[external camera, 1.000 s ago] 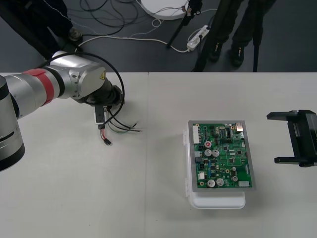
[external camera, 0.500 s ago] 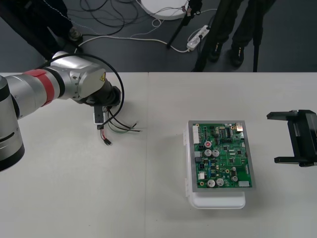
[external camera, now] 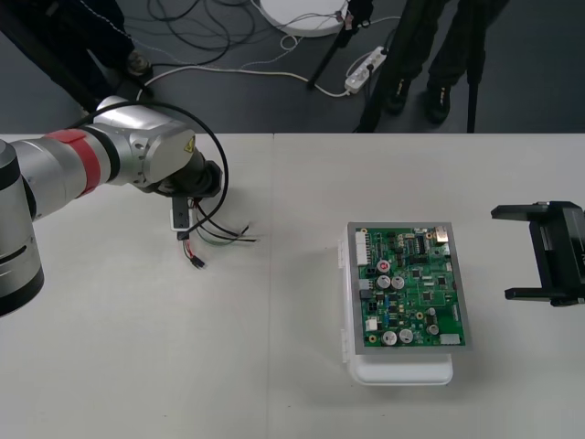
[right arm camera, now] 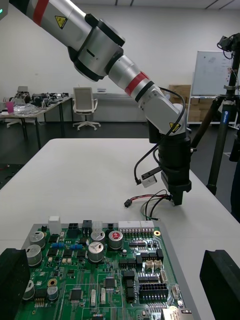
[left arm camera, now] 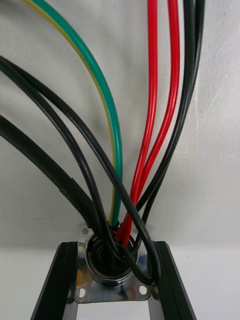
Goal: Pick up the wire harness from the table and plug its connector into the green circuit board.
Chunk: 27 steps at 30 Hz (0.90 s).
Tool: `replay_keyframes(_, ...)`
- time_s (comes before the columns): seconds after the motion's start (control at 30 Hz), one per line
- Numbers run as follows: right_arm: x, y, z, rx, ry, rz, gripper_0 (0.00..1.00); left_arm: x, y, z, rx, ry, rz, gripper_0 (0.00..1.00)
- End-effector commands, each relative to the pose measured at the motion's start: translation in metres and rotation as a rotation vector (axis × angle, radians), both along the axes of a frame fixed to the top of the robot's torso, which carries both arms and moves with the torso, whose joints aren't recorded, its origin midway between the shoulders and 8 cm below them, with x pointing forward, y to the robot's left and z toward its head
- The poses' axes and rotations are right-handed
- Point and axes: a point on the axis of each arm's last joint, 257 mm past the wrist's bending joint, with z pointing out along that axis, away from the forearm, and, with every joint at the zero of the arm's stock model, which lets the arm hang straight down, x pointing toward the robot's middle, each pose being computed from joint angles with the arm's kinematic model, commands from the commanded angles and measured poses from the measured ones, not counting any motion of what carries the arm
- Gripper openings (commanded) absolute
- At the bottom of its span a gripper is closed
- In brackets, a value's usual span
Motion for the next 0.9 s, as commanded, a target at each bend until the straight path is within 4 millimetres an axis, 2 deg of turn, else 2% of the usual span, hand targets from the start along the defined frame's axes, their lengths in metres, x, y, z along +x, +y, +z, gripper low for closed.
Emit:
replay_keyframes(0.03, 0.007, 0.003, 0.013, 0.015, -0.016, 0.01, 1.0, 0.0, -0.007, -0.007, 0.015, -0.015, -0.055, 0.0)
replay_keyframes(0.47, 0.007, 0.003, 0.013, 0.016, -0.013, 0.012, 1.0, -0.003, 0.018, -0.004, -0.011, 0.013, 0.019, 0.0)
replay_keyframes(0.9, 0.007, 0.003, 0.013, 0.015, -0.006, 0.01, 1.0, -0.02, 0.032, 0.01, -0.086, 0.1, 0.085, 0.0)
